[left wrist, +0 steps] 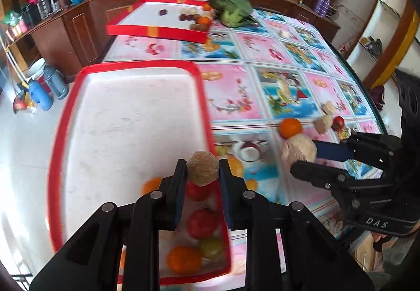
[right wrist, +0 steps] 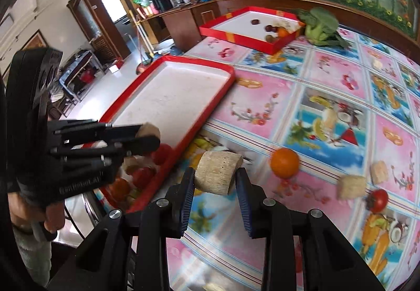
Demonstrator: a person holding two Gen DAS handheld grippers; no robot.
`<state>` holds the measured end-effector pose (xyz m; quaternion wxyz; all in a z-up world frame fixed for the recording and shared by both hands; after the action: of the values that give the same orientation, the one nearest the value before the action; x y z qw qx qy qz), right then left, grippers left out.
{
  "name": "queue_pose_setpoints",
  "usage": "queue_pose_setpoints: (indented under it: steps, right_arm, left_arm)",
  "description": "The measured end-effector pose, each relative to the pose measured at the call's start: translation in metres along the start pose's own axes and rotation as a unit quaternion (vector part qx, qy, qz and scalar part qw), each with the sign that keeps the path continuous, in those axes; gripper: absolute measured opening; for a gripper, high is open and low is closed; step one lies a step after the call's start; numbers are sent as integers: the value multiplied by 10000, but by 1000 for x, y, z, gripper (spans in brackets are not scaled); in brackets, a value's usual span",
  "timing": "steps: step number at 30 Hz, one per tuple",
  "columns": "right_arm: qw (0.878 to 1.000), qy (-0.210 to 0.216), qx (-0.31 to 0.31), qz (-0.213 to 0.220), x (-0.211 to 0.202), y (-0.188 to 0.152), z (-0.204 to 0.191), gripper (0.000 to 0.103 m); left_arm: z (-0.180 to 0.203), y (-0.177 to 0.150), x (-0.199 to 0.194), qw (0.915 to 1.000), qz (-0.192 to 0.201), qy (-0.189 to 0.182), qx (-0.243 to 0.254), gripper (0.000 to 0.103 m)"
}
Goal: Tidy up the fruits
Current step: 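Carry the round cake with the left tool while the right tool carries the cylindrical cake into the tray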
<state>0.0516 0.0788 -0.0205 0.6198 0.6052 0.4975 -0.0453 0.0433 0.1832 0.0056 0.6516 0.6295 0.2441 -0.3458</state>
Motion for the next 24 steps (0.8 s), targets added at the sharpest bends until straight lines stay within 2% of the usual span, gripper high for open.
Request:
queue_pose_setpoints:
  steps: [5, 11, 15, 24]
  right_arm:
    - [9994, 259, -194, -77, 22, 10, -28, 32]
    - [9980, 510, -350, -123, 51, 27, -50, 32]
    - [9974, 544, -400, -256, 75, 33, -56, 32]
    - [9964, 489, -474, -500, 109, 24, -61, 32]
  left_arm:
    - [-40, -1, -3, 9993, -3, 280, -260, 21]
    - [-70, -10, -2, 9979, -46, 408, -495, 21]
    - [-81, -19, 4, 9973, -143, 444, -559, 21]
    - [-86, -42, 19, 9968, -377, 406, -576, 21]
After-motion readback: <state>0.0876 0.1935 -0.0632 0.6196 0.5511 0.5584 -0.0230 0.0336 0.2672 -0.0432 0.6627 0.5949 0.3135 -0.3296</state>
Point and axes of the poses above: each gripper's, at about its wrist camera, not at the fingertips, and x roughly the way its jaws point, z to its right, y to its top, the point moved 9 cm from there along x, roughly the way its jaws point, and after that the axes turned 10 degrees about z, right-handed, at the moved point
